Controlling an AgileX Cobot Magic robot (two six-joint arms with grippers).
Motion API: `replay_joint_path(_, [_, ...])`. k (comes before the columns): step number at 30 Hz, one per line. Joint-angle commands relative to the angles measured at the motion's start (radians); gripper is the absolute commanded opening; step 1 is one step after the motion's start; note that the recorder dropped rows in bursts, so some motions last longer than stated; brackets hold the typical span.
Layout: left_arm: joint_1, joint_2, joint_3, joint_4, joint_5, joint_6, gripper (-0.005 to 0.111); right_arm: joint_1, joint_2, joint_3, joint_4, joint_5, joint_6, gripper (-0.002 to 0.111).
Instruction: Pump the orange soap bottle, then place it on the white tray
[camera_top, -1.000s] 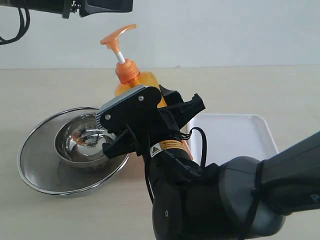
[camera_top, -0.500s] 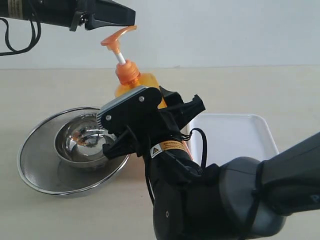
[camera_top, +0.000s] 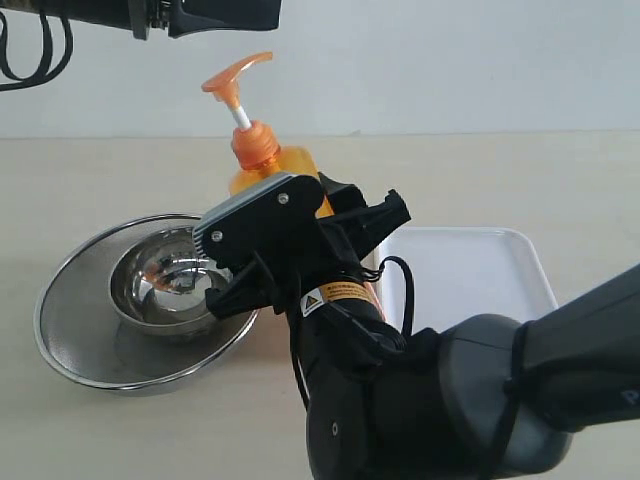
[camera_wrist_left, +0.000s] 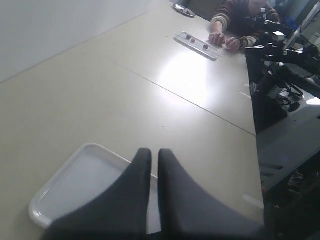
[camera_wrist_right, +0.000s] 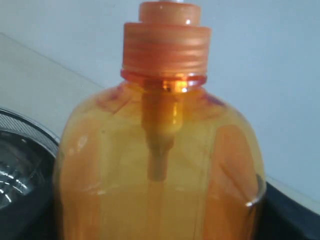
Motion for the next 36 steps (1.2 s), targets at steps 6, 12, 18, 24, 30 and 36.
replay_joint_path(6, [-0.005,-0.004,0.005,-0.008,-0.001,-0.013,0.005,-0.002,-0.014,-0.008,-0.041,-0.072,-0.009,0.0])
replay_joint_path(12, [-0.005,-0.003,0.032,-0.008,0.043,0.002,0.005,-0.002,-0.014,-0.008,-0.041,-0.072,-0.009,0.0])
replay_joint_path(18, [-0.002,-0.003,0.035,-0.008,0.141,-0.009,0.005,-0.002,-0.014,-0.008,-0.039,-0.072,-0.01,0.0])
replay_joint_path(24, [0.017,-0.003,0.035,-0.008,0.311,-0.09,0.005,-0.002,-0.014,-0.008,-0.025,-0.069,-0.01,0.0])
replay_joint_path(30, [0.095,-0.034,0.035,-0.008,0.339,-0.147,0.005,-0.002,-0.014,-0.008,-0.018,-0.069,-0.017,0.0])
replay_joint_path(36, [0.167,-0.15,0.033,-0.008,0.351,-0.183,0.005,-0.002,-0.014,-0.008,-0.018,-0.069,-0.017,0.0])
